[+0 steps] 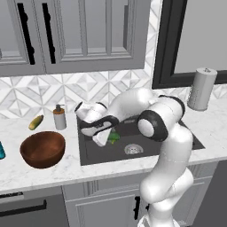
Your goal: Pick the broccoli from the sink and place it in the bowl. Then pick the bowl and place it in the microwave. Then close the microwave door and press the start button.
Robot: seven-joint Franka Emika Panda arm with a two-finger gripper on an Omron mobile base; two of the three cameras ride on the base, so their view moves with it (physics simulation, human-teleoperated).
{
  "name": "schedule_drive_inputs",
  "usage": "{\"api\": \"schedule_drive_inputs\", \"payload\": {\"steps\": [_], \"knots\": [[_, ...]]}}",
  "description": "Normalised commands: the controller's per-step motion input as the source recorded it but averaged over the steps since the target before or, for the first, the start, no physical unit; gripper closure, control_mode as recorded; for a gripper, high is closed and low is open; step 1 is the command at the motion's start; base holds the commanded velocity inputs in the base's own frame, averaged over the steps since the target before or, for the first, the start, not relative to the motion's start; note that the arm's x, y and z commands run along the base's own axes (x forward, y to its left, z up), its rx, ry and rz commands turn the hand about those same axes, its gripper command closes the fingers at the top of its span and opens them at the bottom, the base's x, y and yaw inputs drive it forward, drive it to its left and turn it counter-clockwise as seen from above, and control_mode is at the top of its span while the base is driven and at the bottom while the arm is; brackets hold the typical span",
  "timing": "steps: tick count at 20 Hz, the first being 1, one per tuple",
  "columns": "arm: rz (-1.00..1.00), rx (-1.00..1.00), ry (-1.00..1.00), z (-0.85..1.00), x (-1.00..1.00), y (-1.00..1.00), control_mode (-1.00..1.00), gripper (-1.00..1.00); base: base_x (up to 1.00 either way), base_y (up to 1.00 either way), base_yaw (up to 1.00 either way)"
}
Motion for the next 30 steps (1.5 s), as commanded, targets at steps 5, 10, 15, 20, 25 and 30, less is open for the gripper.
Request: {"api": "schedule_drive_inputs", "payload": {"steps": [5, 10, 15, 20, 25, 30], "knots": [[0.03, 0.1, -0.05, 1.0, -0.51, 0.8, -1.0, 1.0, 0.0, 0.0, 0.0], [0.08, 0.24, 0.0, 1.0, -0.35, 0.87, -1.0, 1.0, 0.0, 0.0, 0.0], [0.01, 0.33, 0.03, 0.9, -0.14, 0.95, -1.0, 1.0, 0.0, 0.0, 0.0], [-0.05, 0.1, 0.0, -0.05, 0.02, 0.99, -1.0, 1.0, 0.0, 0.0, 0.0], [-0.13, 0.07, -0.04, -0.1, 0.0, 0.66, -1.0, 1.0, 0.0, 0.0, 0.0], [-0.15, 0.14, -0.07, -0.17, 0.02, 0.52, -1.0, 1.0, 0.0, 0.0, 0.0]]}}
